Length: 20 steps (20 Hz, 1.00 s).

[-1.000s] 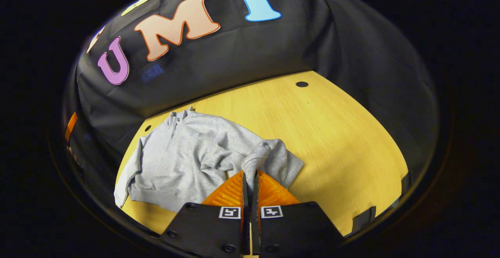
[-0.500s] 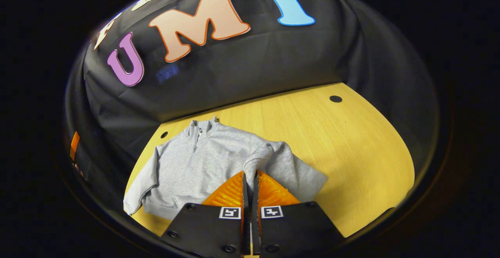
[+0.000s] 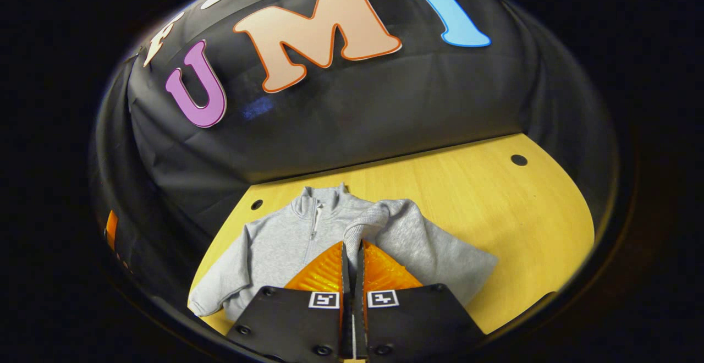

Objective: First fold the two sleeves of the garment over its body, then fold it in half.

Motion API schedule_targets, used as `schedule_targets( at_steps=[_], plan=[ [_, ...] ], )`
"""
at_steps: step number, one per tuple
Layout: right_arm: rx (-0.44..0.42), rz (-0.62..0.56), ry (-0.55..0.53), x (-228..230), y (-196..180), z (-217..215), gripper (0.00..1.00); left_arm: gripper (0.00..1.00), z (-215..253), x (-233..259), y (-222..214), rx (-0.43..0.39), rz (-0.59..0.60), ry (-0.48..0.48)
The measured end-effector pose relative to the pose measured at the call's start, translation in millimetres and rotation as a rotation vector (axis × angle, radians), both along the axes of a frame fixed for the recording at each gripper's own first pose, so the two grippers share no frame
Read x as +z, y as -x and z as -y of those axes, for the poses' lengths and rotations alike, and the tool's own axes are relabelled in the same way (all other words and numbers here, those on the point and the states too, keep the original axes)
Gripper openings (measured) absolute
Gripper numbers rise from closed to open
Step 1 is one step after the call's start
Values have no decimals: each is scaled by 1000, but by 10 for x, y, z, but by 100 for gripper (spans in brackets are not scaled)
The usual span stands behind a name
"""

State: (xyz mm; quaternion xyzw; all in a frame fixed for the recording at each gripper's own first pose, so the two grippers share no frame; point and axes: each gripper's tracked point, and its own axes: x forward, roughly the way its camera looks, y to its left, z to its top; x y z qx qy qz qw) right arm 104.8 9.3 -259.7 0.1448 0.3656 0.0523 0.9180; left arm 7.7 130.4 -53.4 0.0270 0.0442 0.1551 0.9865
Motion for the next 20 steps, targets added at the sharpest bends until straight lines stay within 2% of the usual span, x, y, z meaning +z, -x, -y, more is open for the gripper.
schedule_targets(
  at_steps=[1,2,5,6,9,10,11,14,16,20],
  plan=[
    [5,1,-4,-14,-46,-88,4,96,-65,-16,20,10,-4,1],
    [15,3,-7,-21,-88,-181,4,94,-124,-34,48,20,-8,1],
    [54,9,-5,-35,-181,-480,5,96,-306,-95,126,53,-16,3],
    [67,10,-6,-44,-212,-582,4,94,-369,-111,145,64,-19,3],
    [95,10,-19,-67,-300,-889,5,94,-557,-185,232,98,-30,8],
    [103,12,-20,-70,-340,-982,4,96,-619,-204,254,110,-34,10],
    [111,14,-21,-73,-363,-1073,4,94,-680,-230,280,121,-37,13],
    [139,15,-29,-95,-482,-1365,4,94,-865,-296,372,154,-52,14],
    [166,5,-37,-137,-506,-1582,4,97,-979,-343,427,177,-61,10],
    [237,-29,-42,-334,-494,-2068,4,97,-1190,-410,524,216,-77,8]
  ],
)
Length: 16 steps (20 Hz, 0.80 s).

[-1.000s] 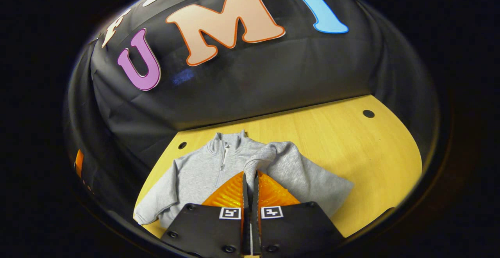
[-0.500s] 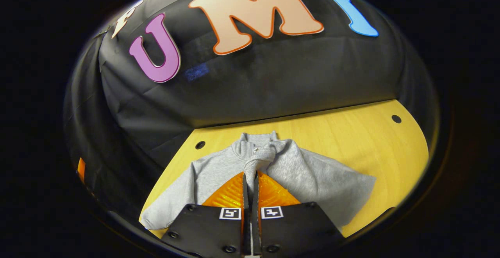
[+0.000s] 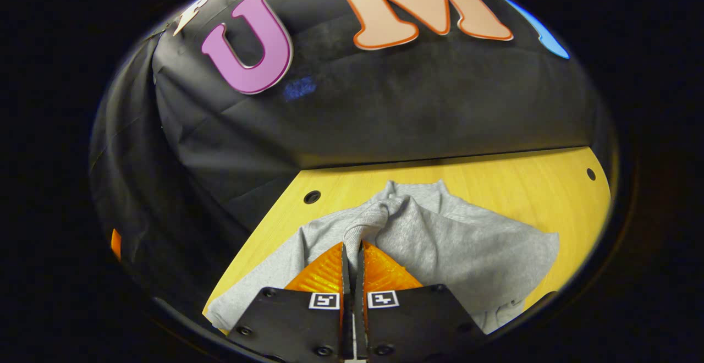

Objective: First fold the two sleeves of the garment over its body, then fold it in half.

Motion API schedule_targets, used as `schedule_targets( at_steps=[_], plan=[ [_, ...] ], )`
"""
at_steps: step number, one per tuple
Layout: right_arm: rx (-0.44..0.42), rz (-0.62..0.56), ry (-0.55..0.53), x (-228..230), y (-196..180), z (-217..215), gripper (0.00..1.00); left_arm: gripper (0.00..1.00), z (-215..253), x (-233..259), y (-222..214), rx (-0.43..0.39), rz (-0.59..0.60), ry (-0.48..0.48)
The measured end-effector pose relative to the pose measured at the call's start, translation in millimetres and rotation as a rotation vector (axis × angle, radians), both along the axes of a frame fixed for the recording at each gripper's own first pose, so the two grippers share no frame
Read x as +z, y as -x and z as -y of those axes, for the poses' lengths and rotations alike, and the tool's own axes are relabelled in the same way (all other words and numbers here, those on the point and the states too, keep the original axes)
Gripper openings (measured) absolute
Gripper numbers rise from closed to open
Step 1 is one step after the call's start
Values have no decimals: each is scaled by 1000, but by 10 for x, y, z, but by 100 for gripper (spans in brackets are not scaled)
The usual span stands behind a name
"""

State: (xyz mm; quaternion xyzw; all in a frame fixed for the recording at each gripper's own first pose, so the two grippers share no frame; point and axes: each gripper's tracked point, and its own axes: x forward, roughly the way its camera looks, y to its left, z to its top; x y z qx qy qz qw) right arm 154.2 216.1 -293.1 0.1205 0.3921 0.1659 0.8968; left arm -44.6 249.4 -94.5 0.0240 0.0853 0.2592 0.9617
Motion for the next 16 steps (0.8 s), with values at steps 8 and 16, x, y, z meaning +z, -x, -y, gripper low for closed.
schedule_targets(
  at_steps=[8,16],
  plan=[
    [122,-113,13,-531,228,-727,4,96,-317,-270,221,77,-61,9],
    [150,-201,-31,-742,381,-969,5,97,-376,-787,312,66,-144,40]
  ],
)
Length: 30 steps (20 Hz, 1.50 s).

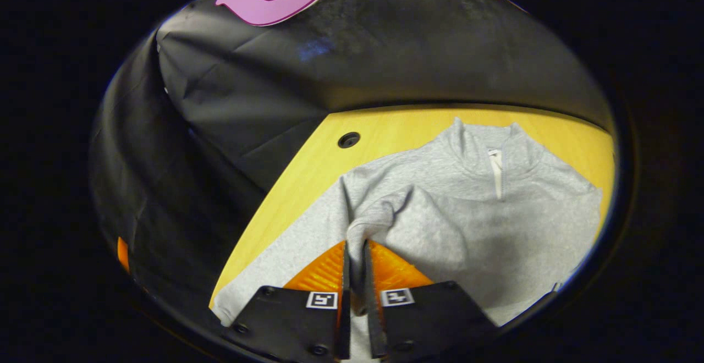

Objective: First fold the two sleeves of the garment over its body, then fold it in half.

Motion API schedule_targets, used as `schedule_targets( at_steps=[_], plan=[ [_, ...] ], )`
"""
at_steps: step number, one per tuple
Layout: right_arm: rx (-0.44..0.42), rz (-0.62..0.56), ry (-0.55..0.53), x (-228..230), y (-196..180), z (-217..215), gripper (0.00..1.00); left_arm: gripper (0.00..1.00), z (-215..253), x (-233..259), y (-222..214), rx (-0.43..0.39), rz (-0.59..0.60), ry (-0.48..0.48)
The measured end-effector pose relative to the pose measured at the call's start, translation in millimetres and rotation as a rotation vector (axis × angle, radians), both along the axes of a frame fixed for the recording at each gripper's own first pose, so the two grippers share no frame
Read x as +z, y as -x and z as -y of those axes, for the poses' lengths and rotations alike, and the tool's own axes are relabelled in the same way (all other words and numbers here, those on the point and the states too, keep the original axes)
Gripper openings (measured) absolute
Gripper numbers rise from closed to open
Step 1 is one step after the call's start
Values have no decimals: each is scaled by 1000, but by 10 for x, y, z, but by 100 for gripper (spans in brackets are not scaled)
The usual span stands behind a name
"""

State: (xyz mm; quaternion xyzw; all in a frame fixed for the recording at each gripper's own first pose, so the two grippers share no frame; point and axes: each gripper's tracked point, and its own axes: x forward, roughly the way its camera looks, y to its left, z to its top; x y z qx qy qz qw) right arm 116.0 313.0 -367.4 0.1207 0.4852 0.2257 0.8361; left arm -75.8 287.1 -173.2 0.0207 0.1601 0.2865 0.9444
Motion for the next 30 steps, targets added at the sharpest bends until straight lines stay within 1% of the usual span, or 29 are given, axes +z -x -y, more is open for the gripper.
schedule_targets(
  at_steps=[1,2,3,4,5,6,7,8,10,11,12,13,14,15,16,17,20,22,23,24,25,26,27,29,30],
  plan=[
    [6,11,-24,94,27,-79,28,97,18,-95,3,-11,-13,11],
    [7,33,-23,164,8,-74,52,94,43,-174,0,-21,-23,23],
    [8,67,-20,166,-31,-87,76,97,64,-281,-2,-33,-36,39],
    [3,93,0,205,-64,-69,100,91,91,-380,-5,-47,-50,57],
    [-1,118,19,243,-62,-21,98,97,119,-513,3,-61,-69,78],
    [-2,136,27,288,-76,7,98,98,154,-633,15,-75,-86,99],
    [-5,148,32,328,-78,33,98,98,212,-767,56,-89,-113,126],
    [-12,157,37,362,-89,77,98,94,256,-915,90,-103,-143,158],
    [-31,163,46,405,-86,168,98,95,368,-1179,217,-118,-210,229],
    [-40,165,52,425,-90,225,98,99,420,-1310,269,-119,-244,259],
    [-51,172,60,458,-111,287,98,95,476,-1432,303,-124,-269,284],
    [-59,183,69,498,-115,351,98,96,522,-1556,349,-127,-300,307],
    [-67,194,80,539,-139,428,94,96,591,-1666,395,-135,-329,330],
    [-78,202,88,576,-145,509,98,96,665,-1755,448,-147,-359,355],
    [-91,206,93,624,-146,585,94,96,750,-1850,486,-161,-391,378],
    [-106,209,93,667,-133,651,98,96,783,-1964,501,-170,-419,396],
    [-136,229,103,795,-84,929,98,95,964,-2136,574,-182,-468,440],
    [-143,235,111,874,-1,1159,98,96,1065,-2220,726,-161,-515,470],
    [-156,250,121,922,14,1315,98,96,1047,-2177,673,-154,-471,452],
    [-171,262,129,970,29,1466,94,93,1091,-2201,689,-149,-500,460],
    [-180,264,131,994,80,1579,98,91,1117,-2208,727,-140,-511,460],
    [-187,267,133,1022,117,1686,98,94,1129,-2216,656,-137,-495,456],
    [-197,273,138,1039,143,1794,98,93,1166,-2235,675,-131,-515,477],
    [-214,278,143,1050,218,1984,98,83,1230,-2247,638,-127,-495,519],
    [-223,276,137,1057,247,2041,98,70,1260,-2216,644,-133,-496,522]
  ],
)
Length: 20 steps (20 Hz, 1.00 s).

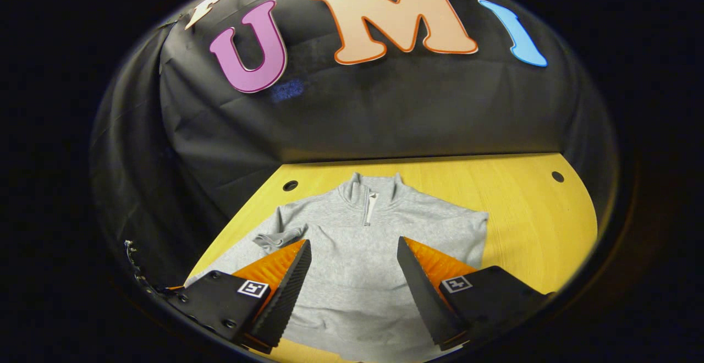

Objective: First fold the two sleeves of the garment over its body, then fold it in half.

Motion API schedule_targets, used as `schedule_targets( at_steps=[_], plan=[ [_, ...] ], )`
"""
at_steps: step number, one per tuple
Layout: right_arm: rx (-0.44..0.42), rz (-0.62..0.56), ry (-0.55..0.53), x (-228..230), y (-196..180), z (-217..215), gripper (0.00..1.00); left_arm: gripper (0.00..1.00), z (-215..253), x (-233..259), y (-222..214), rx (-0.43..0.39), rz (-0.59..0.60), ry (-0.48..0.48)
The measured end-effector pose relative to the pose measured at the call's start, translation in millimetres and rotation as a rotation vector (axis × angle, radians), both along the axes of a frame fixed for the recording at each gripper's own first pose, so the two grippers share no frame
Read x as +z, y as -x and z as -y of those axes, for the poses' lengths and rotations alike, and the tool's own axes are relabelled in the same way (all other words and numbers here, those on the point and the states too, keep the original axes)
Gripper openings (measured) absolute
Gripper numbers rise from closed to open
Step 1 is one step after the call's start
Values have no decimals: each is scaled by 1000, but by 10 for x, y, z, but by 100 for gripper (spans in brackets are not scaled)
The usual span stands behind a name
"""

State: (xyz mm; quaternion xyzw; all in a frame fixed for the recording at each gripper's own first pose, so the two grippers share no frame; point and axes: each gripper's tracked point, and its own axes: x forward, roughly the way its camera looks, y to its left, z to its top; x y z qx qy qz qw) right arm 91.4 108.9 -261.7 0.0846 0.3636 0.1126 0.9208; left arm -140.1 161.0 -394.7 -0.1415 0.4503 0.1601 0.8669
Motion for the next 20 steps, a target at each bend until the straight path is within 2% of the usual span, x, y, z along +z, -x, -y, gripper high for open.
schedule_targets(
  at_steps=[1,3,5,6,7,8,10,13,14,15,17,18,20],
  plan=[
    [-6,-1,-8,-3,39,43,98,66,42,-16,-52,-28,3,12],
    [-18,-7,-11,-25,93,157,98,37,137,2,-105,-65,-9,20],
    [-43,12,-2,25,101,278,98,8,146,-1,-111,-60,-32,-3],
    [-58,32,0,70,82,336,98,2,137,-5,-127,-59,-46,-13],
    [-69,45,-3,100,82,379,98,0,145,6,-119,-63,-59,-15],
    [-78,47,-8,116,85,415,94,0,144,19,-142,-66,-62,-10],
    [-94,48,-12,134,80,503,98,0,114,67,-198,-55,-58,2],
    [-118,54,-9,151,106,634,98,0,39,168,-351,-22,-38,15],
    [-121,54,-6,152,112,666,94,0,6,223,-416,-14,-24,13],
    [-125,55,0,140,129,708,98,0,-8,267,-473,-10,-14,12],
    [-133,51,5,128,179,775,98,2,5,357,-626,-16,5,15],
    [-137,45,5,129,218,809,94,0,33,430,-713,-27,24,16],
    [-147,43,11,131,270,894,98,0,82,570,-900,-54,64,7]
  ],
)
